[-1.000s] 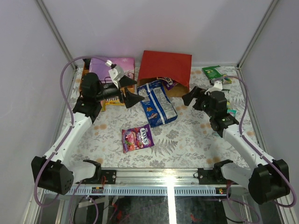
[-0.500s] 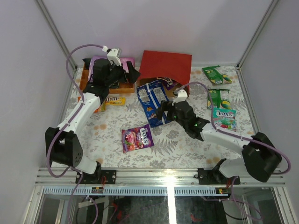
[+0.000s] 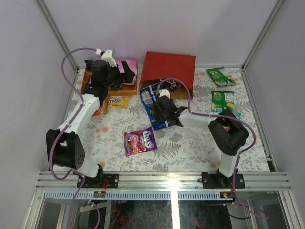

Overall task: Take the snacks out of the paper bag
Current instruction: Adjust the snack at the center of the board.

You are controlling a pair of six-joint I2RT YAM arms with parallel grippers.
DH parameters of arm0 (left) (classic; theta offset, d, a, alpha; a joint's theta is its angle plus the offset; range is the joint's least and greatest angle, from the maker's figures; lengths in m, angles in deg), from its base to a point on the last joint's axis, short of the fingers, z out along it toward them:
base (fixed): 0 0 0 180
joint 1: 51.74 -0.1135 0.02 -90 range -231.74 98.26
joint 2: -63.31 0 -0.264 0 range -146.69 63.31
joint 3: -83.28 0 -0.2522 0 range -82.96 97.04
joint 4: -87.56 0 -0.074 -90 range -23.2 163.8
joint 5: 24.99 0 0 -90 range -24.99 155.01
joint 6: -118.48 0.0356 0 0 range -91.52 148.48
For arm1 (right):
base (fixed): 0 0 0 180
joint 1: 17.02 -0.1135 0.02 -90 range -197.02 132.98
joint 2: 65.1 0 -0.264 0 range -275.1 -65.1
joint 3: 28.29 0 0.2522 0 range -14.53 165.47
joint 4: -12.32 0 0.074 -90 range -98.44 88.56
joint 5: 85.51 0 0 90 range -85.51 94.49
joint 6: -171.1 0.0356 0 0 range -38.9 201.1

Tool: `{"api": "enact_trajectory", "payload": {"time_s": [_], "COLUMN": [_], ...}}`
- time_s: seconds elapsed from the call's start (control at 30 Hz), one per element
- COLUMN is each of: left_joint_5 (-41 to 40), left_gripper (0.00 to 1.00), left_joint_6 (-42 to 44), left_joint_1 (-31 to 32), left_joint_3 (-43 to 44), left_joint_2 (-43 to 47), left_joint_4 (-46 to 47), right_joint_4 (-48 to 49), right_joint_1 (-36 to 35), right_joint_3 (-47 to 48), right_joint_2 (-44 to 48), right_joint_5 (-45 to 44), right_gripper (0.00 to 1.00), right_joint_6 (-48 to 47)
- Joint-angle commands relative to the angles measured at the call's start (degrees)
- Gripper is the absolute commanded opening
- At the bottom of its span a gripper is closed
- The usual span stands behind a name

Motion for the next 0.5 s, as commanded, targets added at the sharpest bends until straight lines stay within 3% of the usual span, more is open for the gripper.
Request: {"api": "enact_trajectory", "payload": {"time_s": [0.0,0.1,0.27,0.47], "left_joint_5": [-0.70,-0.48,0.32,0.14], "left_gripper": [1.00,1.00,1.00,1.00], "left_joint_6": [0.05,0.09,-0.08,-0.06], "left_joint_1": [-0.93,-1.40,-1.84,-2.17], "left_joint_3": [-0.25,-0.70,-1.06,-1.76], "left_joint_2": [-0.20,-0.12,-0.19,1.06], "left_joint_4": [0.67,0.95,1.11,1.38], "right_joint_4": [-8.44,-8.43,-9.06,-6.45], "right_joint_1": [-0.18,-0.20,-0.14,1.30], "right_joint_3": [1.44,-1.48,-5.05,-14.48], "right_joint_2": [-3.10,-3.11,3.51,24.27], "right_joint_5": [-0.28,1.70,2.58,3.77], "right_gripper": [0.69,0.63,0.66,0.89], "right_joint_6": [-1.79,-1.21,-2.03,1.88]}}
